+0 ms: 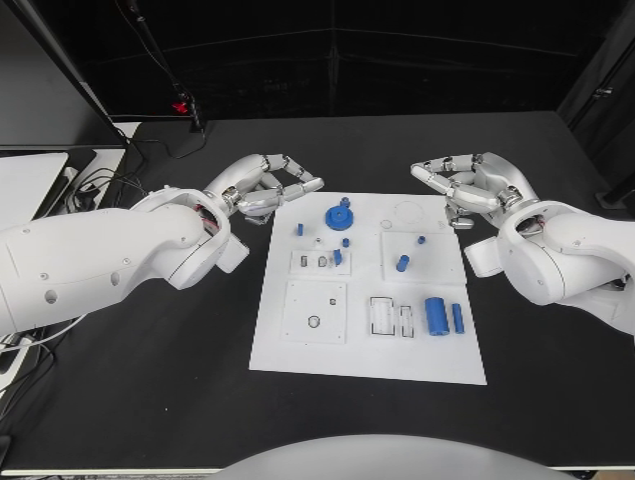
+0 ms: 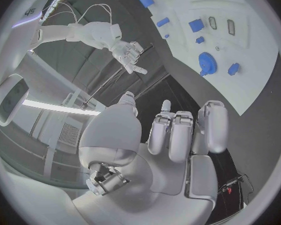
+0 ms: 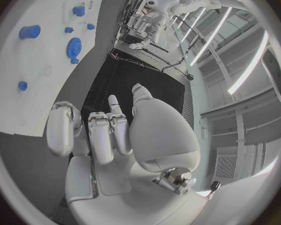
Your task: Assemble the parts on the task board
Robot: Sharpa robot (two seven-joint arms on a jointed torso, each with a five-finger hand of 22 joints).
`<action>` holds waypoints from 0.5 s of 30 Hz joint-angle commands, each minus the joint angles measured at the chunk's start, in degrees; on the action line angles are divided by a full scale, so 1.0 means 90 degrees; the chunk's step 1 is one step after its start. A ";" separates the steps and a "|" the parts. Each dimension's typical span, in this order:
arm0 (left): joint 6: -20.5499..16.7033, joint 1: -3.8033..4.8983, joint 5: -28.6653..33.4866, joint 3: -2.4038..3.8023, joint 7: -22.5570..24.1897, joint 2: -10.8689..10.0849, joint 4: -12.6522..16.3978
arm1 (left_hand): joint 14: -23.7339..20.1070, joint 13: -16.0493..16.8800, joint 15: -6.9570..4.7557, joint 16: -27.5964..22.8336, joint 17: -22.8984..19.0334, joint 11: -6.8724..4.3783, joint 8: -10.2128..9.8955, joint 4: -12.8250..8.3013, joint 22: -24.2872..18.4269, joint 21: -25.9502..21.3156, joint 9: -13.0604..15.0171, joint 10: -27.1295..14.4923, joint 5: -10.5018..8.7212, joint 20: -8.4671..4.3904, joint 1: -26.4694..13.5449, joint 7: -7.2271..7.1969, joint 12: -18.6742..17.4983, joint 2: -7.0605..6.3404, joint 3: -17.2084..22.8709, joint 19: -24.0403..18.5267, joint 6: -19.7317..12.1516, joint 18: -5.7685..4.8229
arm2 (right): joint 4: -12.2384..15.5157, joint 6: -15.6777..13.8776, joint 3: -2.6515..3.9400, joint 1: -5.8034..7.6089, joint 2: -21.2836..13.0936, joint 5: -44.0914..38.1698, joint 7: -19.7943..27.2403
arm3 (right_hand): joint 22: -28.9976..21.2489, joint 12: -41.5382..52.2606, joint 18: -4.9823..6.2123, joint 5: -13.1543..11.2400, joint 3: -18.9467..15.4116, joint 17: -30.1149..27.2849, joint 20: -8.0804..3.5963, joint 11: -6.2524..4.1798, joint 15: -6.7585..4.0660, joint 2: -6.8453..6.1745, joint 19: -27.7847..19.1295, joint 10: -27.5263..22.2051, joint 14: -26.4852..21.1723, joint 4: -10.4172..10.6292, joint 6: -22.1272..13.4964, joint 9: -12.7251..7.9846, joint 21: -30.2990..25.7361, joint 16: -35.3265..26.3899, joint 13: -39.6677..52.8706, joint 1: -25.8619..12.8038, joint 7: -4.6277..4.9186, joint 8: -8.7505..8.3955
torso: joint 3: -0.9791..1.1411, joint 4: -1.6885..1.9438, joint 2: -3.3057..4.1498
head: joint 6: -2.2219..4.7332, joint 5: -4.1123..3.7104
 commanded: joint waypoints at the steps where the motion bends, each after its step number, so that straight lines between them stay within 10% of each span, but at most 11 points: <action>1: 0.0814 0.0083 -0.1006 0.0001 -0.1310 0.0099 -0.0027 | 0.0656 0.1672 0.0040 0.0007 0.1676 0.0010 0.0055 0.0031 0.1257 0.0376 0.0059 0.0661 0.0012 0.0061 -0.0113 0.0253 0.0021 0.0016 -0.0037 0.0798 0.0290 -0.0200 | -0.0040 0.0597 0.0000 0.0014 -0.0070 0.1053 0.0726 | 0.1077 0.0016 0.0143 0.0043 -0.0095 0.1674 0.0014 0.0062 0.0058 0.0079 -0.0109 0.0652 0.0651 0.0015 -0.0083 0.0001 -0.0108 0.0016 0.1676 -0.0073 0.0002 0.0076 | -0.0001 -0.0013 -0.0011 | 0.0005 -0.0023; 8: 0.1602 0.0204 -0.1307 0.0001 -0.2322 0.0396 -0.0162 | 0.0656 0.1672 -0.0102 0.0007 0.1676 -0.0147 0.0222 0.0030 0.1812 0.0534 0.0314 0.0661 0.0143 0.0000 -0.0353 0.0088 0.0021 0.0142 -0.0083 0.1381 0.0892 -0.0335 | -0.0227 0.0751 -0.0006 0.0013 -0.0162 0.1309 0.0893 | 0.1047 0.0016 0.0164 0.0049 -0.0218 0.1674 0.0051 0.0121 0.0105 0.0205 -0.0188 0.0652 0.0651 0.0021 -0.0159 0.0005 -0.0206 0.0016 0.1676 -0.0204 0.0040 0.0185 | -0.0002 -0.0019 0.0000 | 0.0011 -0.0038; 15: 0.2302 0.0236 -0.1369 0.0001 -0.3056 0.0789 -0.0420 | 0.0656 0.1672 -0.0243 0.0007 0.1676 -0.0298 0.0855 0.0034 0.1812 0.0534 0.0998 0.0661 0.0180 -0.0127 -0.0459 -0.0078 0.0021 0.0322 -0.0188 0.1381 0.1008 -0.0335 | -0.0383 0.0856 -0.0011 0.0009 -0.0195 0.1377 0.0946 | 0.1039 0.0016 0.0169 0.0041 -0.0257 0.1674 0.0074 0.0161 0.0136 0.0244 -0.0213 0.0652 0.0651 0.0016 -0.0166 0.0011 -0.0238 0.0016 0.1676 -0.0221 0.0061 0.0243 | -0.0005 -0.0028 0.0004 | -0.0001 -0.0028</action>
